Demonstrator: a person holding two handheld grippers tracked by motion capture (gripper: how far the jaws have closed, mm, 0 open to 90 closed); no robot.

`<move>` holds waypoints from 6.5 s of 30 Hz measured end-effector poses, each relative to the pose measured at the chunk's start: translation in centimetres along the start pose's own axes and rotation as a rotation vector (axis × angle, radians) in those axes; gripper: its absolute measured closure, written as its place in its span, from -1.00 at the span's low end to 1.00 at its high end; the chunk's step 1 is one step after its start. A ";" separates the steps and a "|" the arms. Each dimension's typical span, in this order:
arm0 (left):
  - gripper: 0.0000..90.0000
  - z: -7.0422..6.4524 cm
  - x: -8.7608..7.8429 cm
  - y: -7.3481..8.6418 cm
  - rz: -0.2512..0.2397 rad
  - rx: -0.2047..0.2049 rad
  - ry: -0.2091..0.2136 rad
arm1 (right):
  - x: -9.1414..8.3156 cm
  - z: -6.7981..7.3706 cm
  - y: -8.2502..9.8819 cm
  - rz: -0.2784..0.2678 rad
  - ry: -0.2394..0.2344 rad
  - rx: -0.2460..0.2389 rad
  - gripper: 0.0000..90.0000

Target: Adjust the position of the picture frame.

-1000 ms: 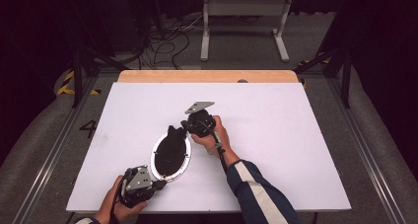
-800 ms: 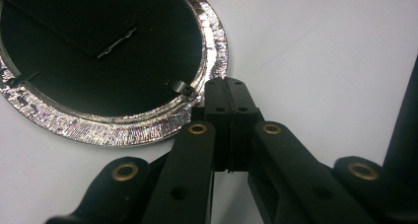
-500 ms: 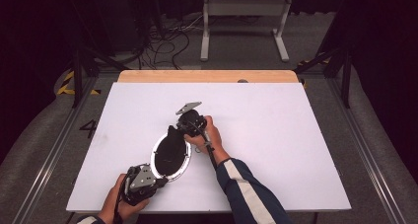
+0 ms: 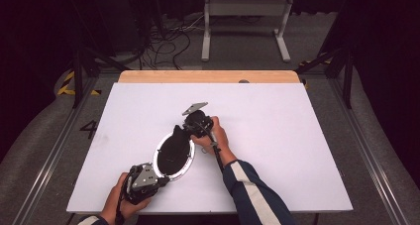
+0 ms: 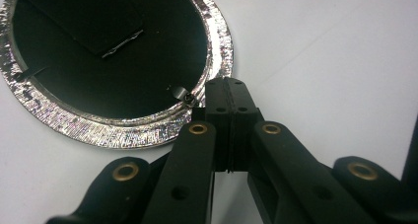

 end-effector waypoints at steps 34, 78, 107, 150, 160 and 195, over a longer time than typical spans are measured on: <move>1.00 1.4 1.7 -1.8 -0.003 0.009 -0.002 | -0.7 -3.4 2.1 0.050 0.064 0.071 1.00; 1.00 5.4 3.7 -3.9 -0.012 -0.002 -0.003 | -8.5 -0.9 10.4 0.049 0.032 -0.011 1.00; 0.89 7.5 5.7 -5.8 -0.048 -0.051 -0.023 | -11.4 1.0 12.2 0.000 -0.088 -0.038 0.98; 0.99 4.9 8.5 -9.0 -0.028 -0.022 -0.022 | -12.4 -0.9 14.5 0.007 0.005 0.005 1.00; 0.99 4.5 8.7 -9.2 -0.037 -0.044 0.003 | -13.6 1.3 15.5 0.001 -0.027 0.009 1.00; 0.90 4.0 9.0 -9.7 -0.016 -0.012 0.021 | -14.1 2.3 16.0 -0.010 -0.043 -0.018 1.00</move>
Point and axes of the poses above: each handheld gripper's, and its own axes: x roughly forward along the jaws, y roughly out of its underside, z roughly to its left, the point moved 8 cm from there along x, roughly forward along the jaws, and after that the axes turned 4 degrees about -x, right-handed, at the moved point
